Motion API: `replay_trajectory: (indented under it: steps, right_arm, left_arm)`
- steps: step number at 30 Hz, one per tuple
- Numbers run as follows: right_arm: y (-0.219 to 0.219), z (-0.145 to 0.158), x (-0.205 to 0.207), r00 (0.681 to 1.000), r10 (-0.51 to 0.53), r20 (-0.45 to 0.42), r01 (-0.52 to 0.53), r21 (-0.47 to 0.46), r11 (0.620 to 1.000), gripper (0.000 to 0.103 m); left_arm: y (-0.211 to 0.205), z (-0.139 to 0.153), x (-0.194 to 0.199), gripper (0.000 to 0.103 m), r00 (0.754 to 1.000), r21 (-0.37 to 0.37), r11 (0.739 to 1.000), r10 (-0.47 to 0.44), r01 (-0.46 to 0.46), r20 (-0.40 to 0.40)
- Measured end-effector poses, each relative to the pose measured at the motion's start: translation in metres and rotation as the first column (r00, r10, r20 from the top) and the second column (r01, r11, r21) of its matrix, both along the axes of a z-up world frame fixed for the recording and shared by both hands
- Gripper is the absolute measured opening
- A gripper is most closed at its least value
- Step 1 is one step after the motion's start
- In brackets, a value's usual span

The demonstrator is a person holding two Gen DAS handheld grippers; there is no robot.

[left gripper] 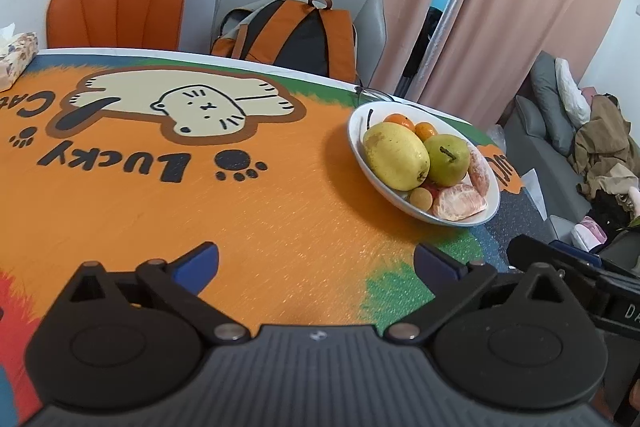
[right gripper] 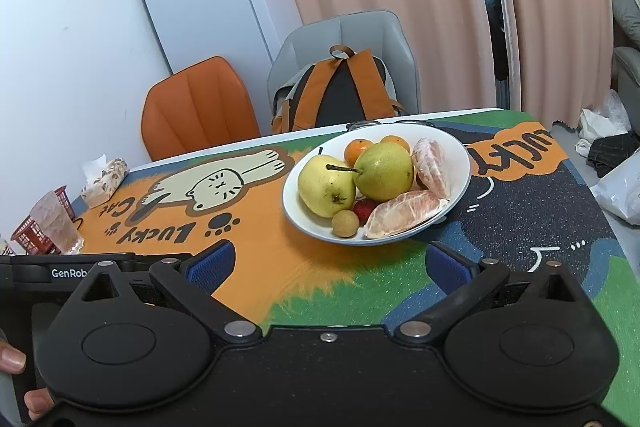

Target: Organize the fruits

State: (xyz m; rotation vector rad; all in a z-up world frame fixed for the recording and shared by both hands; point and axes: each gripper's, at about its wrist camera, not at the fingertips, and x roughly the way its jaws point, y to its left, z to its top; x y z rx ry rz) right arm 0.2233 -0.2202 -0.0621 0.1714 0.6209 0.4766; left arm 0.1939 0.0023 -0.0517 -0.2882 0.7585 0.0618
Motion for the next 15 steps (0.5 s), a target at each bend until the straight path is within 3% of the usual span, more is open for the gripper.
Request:
replay_trajectory:
  steps: [15]
  right_arm:
    - [0.015,0.009,-0.037,0.999,0.024,0.049,-0.022,-0.03,0.999,0.103]
  left_arm:
    - [0.014,0.006,-0.05,0.103,0.995,0.011,0.998,0.055,-0.056,0.082]
